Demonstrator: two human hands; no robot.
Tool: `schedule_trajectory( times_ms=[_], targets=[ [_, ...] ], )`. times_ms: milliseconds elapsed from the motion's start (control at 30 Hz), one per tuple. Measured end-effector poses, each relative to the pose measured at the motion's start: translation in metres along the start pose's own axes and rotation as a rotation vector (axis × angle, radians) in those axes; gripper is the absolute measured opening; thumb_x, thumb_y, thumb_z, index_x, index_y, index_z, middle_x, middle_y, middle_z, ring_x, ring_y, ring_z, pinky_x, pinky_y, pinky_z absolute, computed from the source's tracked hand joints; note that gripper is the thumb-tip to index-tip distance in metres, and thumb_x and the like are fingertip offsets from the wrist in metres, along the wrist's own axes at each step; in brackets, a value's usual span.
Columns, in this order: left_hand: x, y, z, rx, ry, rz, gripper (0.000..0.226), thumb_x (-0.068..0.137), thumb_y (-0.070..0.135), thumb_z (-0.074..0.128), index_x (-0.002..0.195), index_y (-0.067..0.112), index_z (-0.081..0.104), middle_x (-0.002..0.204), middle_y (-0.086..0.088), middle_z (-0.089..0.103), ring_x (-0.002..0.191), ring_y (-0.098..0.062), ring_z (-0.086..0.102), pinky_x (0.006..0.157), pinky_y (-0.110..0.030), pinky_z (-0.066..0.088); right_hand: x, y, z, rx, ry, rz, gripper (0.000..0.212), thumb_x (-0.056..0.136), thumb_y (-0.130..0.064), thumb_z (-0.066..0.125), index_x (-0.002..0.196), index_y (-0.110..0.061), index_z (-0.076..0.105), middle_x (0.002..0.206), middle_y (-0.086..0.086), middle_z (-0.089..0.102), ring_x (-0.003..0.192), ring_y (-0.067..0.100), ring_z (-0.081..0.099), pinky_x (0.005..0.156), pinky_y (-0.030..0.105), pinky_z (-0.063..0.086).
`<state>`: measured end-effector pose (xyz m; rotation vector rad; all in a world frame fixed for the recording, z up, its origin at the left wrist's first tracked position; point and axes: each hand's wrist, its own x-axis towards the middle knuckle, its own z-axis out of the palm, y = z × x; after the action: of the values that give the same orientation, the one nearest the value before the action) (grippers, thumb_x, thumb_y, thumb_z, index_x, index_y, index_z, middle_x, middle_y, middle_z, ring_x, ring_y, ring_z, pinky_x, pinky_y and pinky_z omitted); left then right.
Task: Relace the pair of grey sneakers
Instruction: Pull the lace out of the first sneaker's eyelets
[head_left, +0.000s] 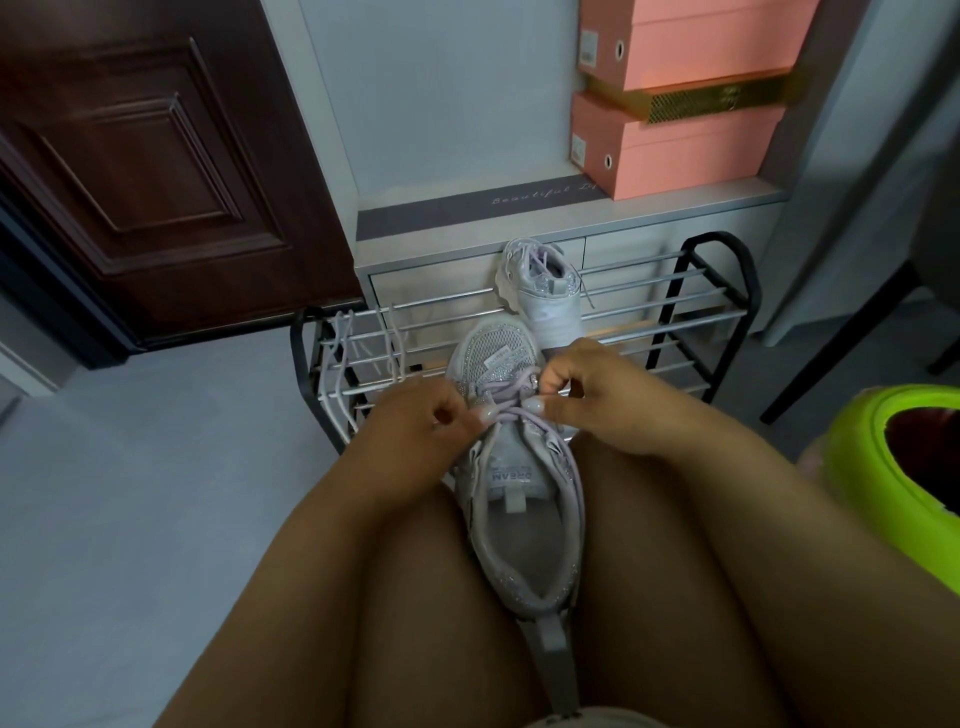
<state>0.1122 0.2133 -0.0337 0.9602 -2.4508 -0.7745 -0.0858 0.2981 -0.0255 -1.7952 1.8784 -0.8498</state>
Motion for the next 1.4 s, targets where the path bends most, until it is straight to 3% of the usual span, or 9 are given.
schedule_trajectory(
  times_ms=[133, 233, 400, 500, 633, 867, 1067, 1233, 1400],
  targets=[
    [-0.003, 0.001, 0.001, -0.270, 0.005, -0.139, 0.029, 0.094, 0.032, 0.052, 0.069, 0.018, 0.054, 0.062, 0.010, 0.056, 0.053, 0.006, 0.048, 0.054, -0.007, 0.039, -0.001, -0.001, -0.001, 0.096, 0.032, 0.025, 0.017, 0.087, -0.018, 0.064, 0.073, -0.009, 0.059, 0.082, -0.001, 0.044, 0.071, 0.004, 0.042, 0.067, 0.007, 0.033],
    [-0.004, -0.005, -0.007, -0.634, 0.166, -0.316, 0.031, 0.097, 0.027, 0.048, 0.069, 0.017, 0.057, 0.060, 0.009, 0.059, 0.059, -0.005, 0.055, 0.069, -0.027, 0.047, -0.001, 0.006, -0.011, 0.278, 0.237, 0.139, 0.022, 0.089, -0.015, 0.060, 0.068, -0.016, 0.054, 0.086, 0.002, 0.043, 0.070, 0.004, 0.042, 0.067, 0.011, 0.034],
    [-0.001, -0.022, -0.021, -1.301, 0.450, -0.514, 0.036, 0.101, 0.018, 0.038, 0.065, 0.017, 0.038, 0.047, 0.005, 0.036, 0.042, -0.009, 0.036, 0.050, -0.025, 0.044, -0.001, 0.020, -0.023, 0.341, 0.593, 0.330, 0.032, 0.093, -0.016, 0.052, 0.062, -0.018, 0.045, 0.077, 0.006, 0.047, 0.059, 0.007, 0.041, 0.060, 0.025, 0.034],
    [-0.003, -0.022, -0.017, -0.968, 0.416, -0.585, 0.031, 0.096, 0.014, 0.044, 0.065, 0.014, 0.043, 0.046, 0.002, 0.038, 0.040, -0.012, 0.035, 0.045, -0.021, 0.040, -0.004, 0.017, -0.023, 0.377, 0.625, 0.315, 0.026, 0.089, -0.010, 0.054, 0.065, -0.016, 0.046, 0.062, 0.000, 0.049, 0.048, 0.005, 0.047, 0.057, 0.027, 0.039],
    [0.000, -0.011, -0.007, -0.463, 0.189, -0.397, 0.018, 0.092, 0.022, 0.054, 0.076, 0.017, 0.058, 0.062, 0.002, 0.054, 0.053, -0.011, 0.049, 0.049, -0.017, 0.043, -0.005, 0.003, -0.013, 0.362, 0.368, 0.142, 0.017, 0.082, -0.003, 0.064, 0.074, -0.016, 0.056, 0.072, 0.002, 0.058, 0.068, 0.025, 0.059, 0.065, 0.038, 0.048],
    [0.004, 0.004, 0.004, -0.161, 0.050, -0.095, 0.022, 0.091, 0.033, 0.058, 0.075, 0.018, 0.053, 0.059, 0.009, 0.049, 0.050, 0.006, 0.045, 0.050, -0.007, 0.036, -0.003, -0.001, 0.004, 0.060, -0.004, 0.031, 0.022, 0.085, -0.029, 0.066, 0.070, -0.018, 0.054, 0.061, -0.010, 0.049, 0.056, 0.001, 0.042, 0.060, 0.023, 0.037],
    [0.001, 0.000, 0.004, -0.287, 0.013, -0.097, 0.024, 0.095, 0.026, 0.051, 0.075, 0.015, 0.052, 0.061, 0.010, 0.050, 0.050, 0.003, 0.042, 0.047, -0.008, 0.035, -0.001, 0.002, 0.004, 0.239, 0.130, 0.106, 0.023, 0.089, -0.019, 0.061, 0.068, -0.012, 0.055, 0.060, -0.003, 0.050, 0.051, -0.001, 0.042, 0.054, 0.017, 0.034],
    [0.004, -0.023, -0.013, -0.739, 0.435, -0.465, 0.024, 0.096, 0.019, 0.045, 0.077, 0.019, 0.060, 0.072, -0.005, 0.055, 0.066, -0.016, 0.052, 0.070, -0.033, 0.048, -0.001, 0.018, -0.017, 0.557, 0.638, 0.334, 0.027, 0.085, -0.006, 0.055, 0.060, -0.012, 0.049, 0.052, -0.001, 0.055, 0.042, 0.000, 0.048, 0.043, 0.013, 0.036],
    [0.004, -0.014, -0.006, -0.641, 0.282, -0.419, 0.021, 0.090, 0.014, 0.050, 0.071, 0.019, 0.056, 0.076, -0.004, 0.059, 0.077, -0.021, 0.057, 0.075, -0.033, 0.048, -0.002, 0.012, -0.010, 0.499, 0.400, 0.263, 0.015, 0.078, -0.001, 0.063, 0.072, -0.012, 0.055, 0.061, 0.004, 0.059, 0.052, 0.014, 0.056, 0.056, 0.026, 0.045]
  ],
)
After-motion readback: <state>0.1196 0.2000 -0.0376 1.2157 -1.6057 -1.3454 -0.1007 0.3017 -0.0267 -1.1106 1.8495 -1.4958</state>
